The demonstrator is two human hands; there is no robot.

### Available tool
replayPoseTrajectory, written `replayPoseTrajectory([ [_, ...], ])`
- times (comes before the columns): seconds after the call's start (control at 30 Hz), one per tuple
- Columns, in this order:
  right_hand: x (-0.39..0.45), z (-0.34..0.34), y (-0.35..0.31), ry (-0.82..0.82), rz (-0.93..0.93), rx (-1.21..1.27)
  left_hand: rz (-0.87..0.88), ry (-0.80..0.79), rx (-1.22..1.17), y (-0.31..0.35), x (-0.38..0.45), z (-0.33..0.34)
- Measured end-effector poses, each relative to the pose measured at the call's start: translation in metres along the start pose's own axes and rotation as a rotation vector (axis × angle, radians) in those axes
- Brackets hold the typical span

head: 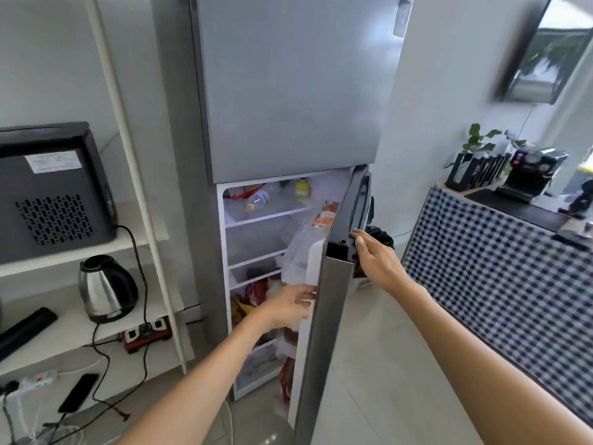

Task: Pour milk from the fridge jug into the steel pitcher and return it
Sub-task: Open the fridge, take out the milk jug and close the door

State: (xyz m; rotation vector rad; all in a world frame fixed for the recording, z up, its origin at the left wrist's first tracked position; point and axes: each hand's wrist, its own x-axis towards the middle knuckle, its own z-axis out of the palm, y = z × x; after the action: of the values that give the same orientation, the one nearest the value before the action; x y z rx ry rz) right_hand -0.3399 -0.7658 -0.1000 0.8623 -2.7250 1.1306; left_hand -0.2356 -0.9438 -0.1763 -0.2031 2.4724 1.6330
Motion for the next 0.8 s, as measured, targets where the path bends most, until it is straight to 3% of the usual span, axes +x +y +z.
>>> replayPoseTrajectory([
  [0.2,-0.045,-0.069,0.046,0.037,0.146,0.068,0.12,-0.098,0.005,0.057,0.014,0.076],
  [0.3,-0.067,-0.1,0.07,0.19,0.163,0.109,0.2,-0.114,0.009,0.089,0.023,0.112],
  [0.47,-0.087,-0.14,0.108,0.42,0.154,0.036,0.361,0.053,0.218,0.142,0.049,0.16],
  [0.57,-0.085,-0.162,0.129,0.435,0.215,-0.002,0.441,0.13,0.354,0.175,0.074,0.177],
  [0.8,-0.063,-0.207,0.17,0.362,0.264,-0.208,0.448,0.115,0.648,0.224,0.153,0.188],
])
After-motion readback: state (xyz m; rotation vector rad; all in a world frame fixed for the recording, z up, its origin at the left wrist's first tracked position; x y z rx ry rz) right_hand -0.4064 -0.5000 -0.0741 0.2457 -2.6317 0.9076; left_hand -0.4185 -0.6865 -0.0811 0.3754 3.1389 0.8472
